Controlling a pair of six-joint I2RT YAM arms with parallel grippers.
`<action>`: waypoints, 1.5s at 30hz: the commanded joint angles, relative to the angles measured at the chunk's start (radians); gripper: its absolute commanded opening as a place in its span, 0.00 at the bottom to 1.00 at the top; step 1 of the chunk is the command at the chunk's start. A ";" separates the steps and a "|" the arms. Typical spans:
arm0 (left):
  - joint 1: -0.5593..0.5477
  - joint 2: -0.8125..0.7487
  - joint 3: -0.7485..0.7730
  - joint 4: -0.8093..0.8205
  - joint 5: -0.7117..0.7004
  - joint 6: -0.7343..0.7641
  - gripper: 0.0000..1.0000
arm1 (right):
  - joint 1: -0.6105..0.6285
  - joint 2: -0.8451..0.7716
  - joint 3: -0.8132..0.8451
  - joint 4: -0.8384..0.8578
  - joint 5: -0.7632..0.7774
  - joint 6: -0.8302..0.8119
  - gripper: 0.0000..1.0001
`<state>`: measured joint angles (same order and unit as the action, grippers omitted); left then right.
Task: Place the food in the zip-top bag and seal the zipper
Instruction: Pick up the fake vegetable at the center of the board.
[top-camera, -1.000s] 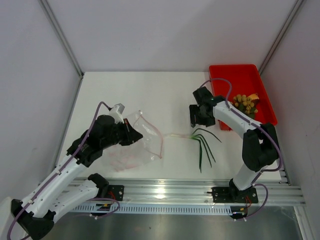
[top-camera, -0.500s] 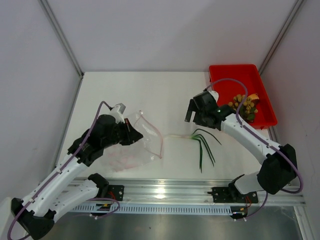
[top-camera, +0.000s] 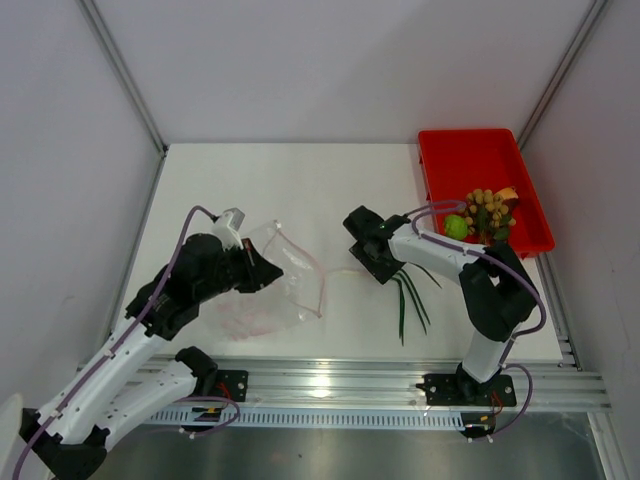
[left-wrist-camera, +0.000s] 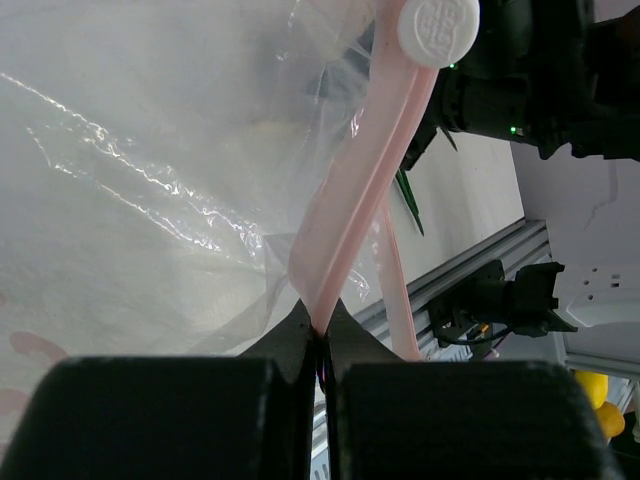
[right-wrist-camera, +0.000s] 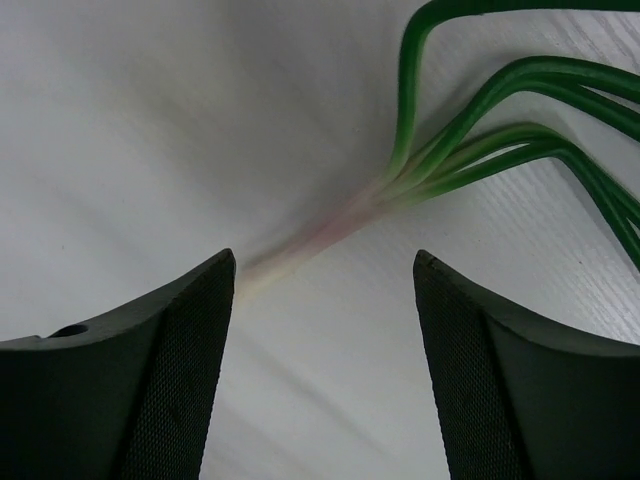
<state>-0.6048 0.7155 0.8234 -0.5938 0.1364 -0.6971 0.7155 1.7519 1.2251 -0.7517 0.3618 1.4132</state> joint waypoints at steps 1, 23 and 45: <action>-0.004 -0.025 0.028 -0.004 0.014 0.030 0.00 | -0.005 0.020 0.002 -0.051 0.091 0.204 0.73; -0.003 -0.001 -0.010 0.017 0.006 0.041 0.01 | -0.036 0.106 -0.115 0.166 -0.020 0.049 0.00; -0.003 0.226 0.172 -0.057 0.074 0.157 0.01 | 0.067 -0.649 -0.179 0.138 -0.577 -1.092 0.00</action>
<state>-0.6048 0.9157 0.9279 -0.6395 0.1616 -0.5888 0.7650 1.1305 1.0218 -0.5488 0.0841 0.4877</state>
